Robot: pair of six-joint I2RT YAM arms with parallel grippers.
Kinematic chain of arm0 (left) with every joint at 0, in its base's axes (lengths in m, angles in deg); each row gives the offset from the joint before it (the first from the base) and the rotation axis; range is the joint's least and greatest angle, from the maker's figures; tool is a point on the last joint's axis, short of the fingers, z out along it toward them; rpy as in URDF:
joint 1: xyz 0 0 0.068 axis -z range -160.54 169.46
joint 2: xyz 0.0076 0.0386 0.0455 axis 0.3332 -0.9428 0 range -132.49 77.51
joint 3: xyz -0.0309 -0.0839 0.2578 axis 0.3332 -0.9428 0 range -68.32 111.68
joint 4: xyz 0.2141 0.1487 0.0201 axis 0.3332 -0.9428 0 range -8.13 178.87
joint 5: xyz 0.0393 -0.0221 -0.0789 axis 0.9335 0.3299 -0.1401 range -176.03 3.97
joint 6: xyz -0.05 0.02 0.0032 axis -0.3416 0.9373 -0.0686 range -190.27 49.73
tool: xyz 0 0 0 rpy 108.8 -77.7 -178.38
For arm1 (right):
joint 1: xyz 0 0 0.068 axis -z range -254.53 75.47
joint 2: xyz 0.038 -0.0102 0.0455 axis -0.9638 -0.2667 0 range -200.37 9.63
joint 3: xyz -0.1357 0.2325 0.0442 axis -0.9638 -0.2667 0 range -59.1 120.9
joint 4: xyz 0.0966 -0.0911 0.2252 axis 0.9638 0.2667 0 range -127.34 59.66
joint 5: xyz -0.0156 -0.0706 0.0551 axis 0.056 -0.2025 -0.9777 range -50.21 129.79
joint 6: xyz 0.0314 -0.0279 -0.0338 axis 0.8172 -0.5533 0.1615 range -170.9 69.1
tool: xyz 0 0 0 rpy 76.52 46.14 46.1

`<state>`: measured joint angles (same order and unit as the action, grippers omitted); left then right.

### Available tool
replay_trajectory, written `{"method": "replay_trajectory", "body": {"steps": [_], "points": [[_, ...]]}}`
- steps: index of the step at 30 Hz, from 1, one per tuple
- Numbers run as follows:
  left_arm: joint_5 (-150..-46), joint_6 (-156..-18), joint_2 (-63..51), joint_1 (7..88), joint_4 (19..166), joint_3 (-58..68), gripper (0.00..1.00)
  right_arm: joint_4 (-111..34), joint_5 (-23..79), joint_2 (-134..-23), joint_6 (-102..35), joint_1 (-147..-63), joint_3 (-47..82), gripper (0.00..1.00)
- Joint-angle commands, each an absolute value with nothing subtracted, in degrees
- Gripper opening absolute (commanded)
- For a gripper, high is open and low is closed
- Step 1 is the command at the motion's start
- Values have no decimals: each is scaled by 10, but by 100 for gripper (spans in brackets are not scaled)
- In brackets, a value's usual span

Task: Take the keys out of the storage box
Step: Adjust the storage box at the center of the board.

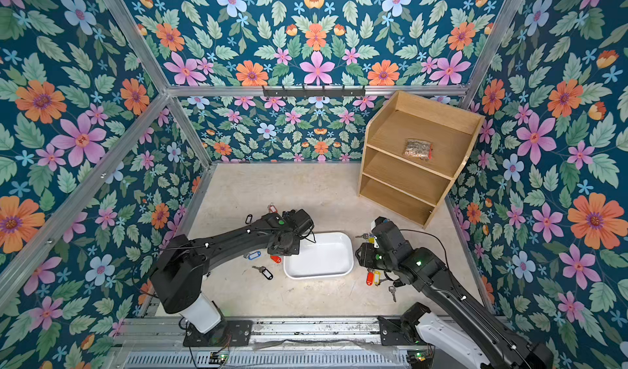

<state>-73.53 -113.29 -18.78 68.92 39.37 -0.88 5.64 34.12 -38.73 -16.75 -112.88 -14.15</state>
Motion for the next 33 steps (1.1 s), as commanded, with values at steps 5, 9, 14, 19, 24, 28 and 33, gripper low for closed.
{"method": "replay_trajectory", "body": {"steps": [5,9,14,19,24,28,33], "points": [[-772,-1049,-214,678,444,-1,0,87,356,-380,-152,-1129,-131,49],[-766,-1040,-217,676,446,12,1,95,359,-374,-145,-1129,-130,49],[-741,-1026,-210,674,434,31,8,95,357,-371,-135,-1129,-133,49],[-726,-1028,-185,670,423,38,47,86,351,-375,-125,-1129,-134,52],[-700,-1041,-141,668,407,47,84,76,355,-381,-121,-1130,-128,64],[-676,-1053,-82,667,407,51,99,63,374,-404,-130,-1130,-111,77],[-549,-1033,48,667,477,28,99,28,485,-436,-178,-1130,-41,84]]}}
